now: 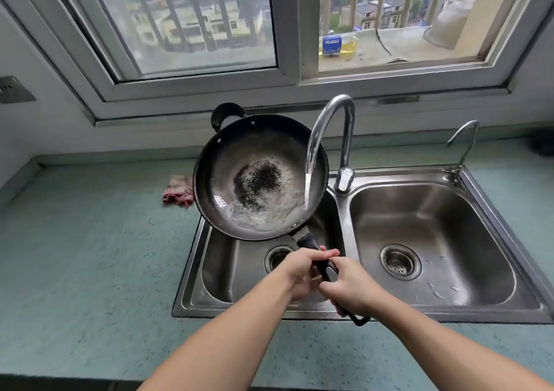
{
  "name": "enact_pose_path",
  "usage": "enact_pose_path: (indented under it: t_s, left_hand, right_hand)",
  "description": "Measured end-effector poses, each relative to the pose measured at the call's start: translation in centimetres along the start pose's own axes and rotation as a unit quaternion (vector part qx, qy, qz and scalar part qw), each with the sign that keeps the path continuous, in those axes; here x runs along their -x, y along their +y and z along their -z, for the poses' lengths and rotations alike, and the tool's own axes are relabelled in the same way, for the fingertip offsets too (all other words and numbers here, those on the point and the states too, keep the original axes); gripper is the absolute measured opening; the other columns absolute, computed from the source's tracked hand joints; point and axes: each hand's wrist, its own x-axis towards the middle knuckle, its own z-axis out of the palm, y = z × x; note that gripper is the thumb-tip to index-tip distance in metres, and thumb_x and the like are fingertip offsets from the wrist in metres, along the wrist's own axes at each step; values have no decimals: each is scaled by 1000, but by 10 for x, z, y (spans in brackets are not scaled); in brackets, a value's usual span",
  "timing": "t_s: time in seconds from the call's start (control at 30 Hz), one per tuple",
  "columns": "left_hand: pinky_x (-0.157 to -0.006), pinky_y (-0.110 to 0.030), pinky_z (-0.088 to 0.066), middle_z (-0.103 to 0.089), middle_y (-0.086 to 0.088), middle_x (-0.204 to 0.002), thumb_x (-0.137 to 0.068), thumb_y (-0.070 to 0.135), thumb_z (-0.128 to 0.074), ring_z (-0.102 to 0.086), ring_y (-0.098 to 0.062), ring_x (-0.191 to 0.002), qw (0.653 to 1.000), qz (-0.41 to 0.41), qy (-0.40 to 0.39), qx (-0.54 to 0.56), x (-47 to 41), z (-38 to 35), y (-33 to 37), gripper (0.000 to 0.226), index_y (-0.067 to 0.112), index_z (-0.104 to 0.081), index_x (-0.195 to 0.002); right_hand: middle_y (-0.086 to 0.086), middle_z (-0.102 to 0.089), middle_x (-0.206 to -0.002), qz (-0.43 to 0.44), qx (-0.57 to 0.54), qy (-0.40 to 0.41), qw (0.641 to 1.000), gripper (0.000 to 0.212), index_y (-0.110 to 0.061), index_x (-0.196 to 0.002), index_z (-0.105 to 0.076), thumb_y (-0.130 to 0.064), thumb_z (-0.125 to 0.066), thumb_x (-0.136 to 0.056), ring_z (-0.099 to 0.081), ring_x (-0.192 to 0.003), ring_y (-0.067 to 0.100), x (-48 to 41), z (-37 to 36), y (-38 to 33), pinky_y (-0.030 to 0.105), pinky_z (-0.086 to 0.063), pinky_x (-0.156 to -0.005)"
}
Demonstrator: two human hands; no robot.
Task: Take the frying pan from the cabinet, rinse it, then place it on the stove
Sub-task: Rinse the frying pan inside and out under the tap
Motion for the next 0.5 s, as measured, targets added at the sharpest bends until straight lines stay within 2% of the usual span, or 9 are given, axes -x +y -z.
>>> enact_pose_path:
  t_s: [0.07, 0.17, 0.23, 0.27, 0.33, 0.4, 0.47, 0.5]
  left_hand:
    - [-69, -23, -45, -59, 7, -66, -87, 6, -61, -57, -13, -72, 1000, 1, -4, 6, -7, 1, 5, 28, 9, -77, -65]
    - [-67, -21, -42, -58, 9, -68, -90, 7, -58, -55, -11, -72, 1000, 5, -15, 22, -17, 0, 13, 33, 9, -78, -64]
    - [-66, -20, -39, -55, 11, -70, -90, 7, -57, -53, -9, -72, 999, 10, -21, 32, -21, 0, 16, 32, 8, -78, -66]
    - [-66, -20, -38, -56, 11, -68, -91, 7, -56, -54, -8, -70, 999, 12, -23, 34, -23, -1, 18, 30, 7, -77, -70]
    - [-66, -18, -40, -60, 11, -64, -93, 7, -52, -57, -7, -65, 999, 12, -27, 30, -26, -1, 20, 27, 6, -74, -79]
    - [-66, -18, -41, -62, 11, -61, -94, 6, -49, -59, -6, -62, 999, 8, -28, 29, -31, -1, 23, 29, 7, -74, -79]
    - [-67, -19, -41, -63, 11, -58, -94, 6, -49, -59, -7, -62, 999, 8, -29, 26, -35, 0, 26, 34, 8, -76, -73]
    - [-66, -18, -41, -63, 11, -57, -95, 6, -48, -60, -6, -58, 999, 8, -31, 23, -36, 0, 28, 33, 7, -75, -76]
  right_hand:
    - [11, -65, -78, -1, 16, 3, 1000, 33, -11, -99, -58, -24, -52, -68, -56, -36, 22, -7, 5, -3, 30, -47, -38]
    - [6, -64, -82, 1, 37, 7, 999, 19, -15, -94, -56, -18, -54, -75, -54, -35, 18, -19, 10, -3, 30, -47, -38]
    - [8, -64, -103, 7, 53, 9, 999, 17, -16, -97, -55, -16, -54, -80, -54, -37, 18, -24, 14, -4, 28, -44, -38]
    - [6, -63, -108, 9, 61, 11, 998, 19, -15, -100, -55, -15, -54, -81, -55, -38, 19, -25, 15, -4, 27, -44, -37]
    - [-5, -59, -95, 6, 75, 13, 997, 29, -10, -110, -57, -12, -54, -82, -55, -38, 18, -30, 18, -4, 29, -46, -38]
    - [-10, -53, -91, 1, 87, 19, 996, 39, -8, -121, -57, -10, -54, -82, -56, -38, 15, -34, 19, -4, 29, -48, -39]
    - [-7, -59, -107, 7, 97, 27, 995, 47, -9, -127, -56, -9, -55, -81, -61, -43, 8, -39, 21, -4, 21, -46, -39]
    - [-6, -60, -123, 11, 102, 31, 994, 50, -10, -130, -55, -9, -56, -80, -67, -54, 4, -41, 21, -4, 13, -44, -41]
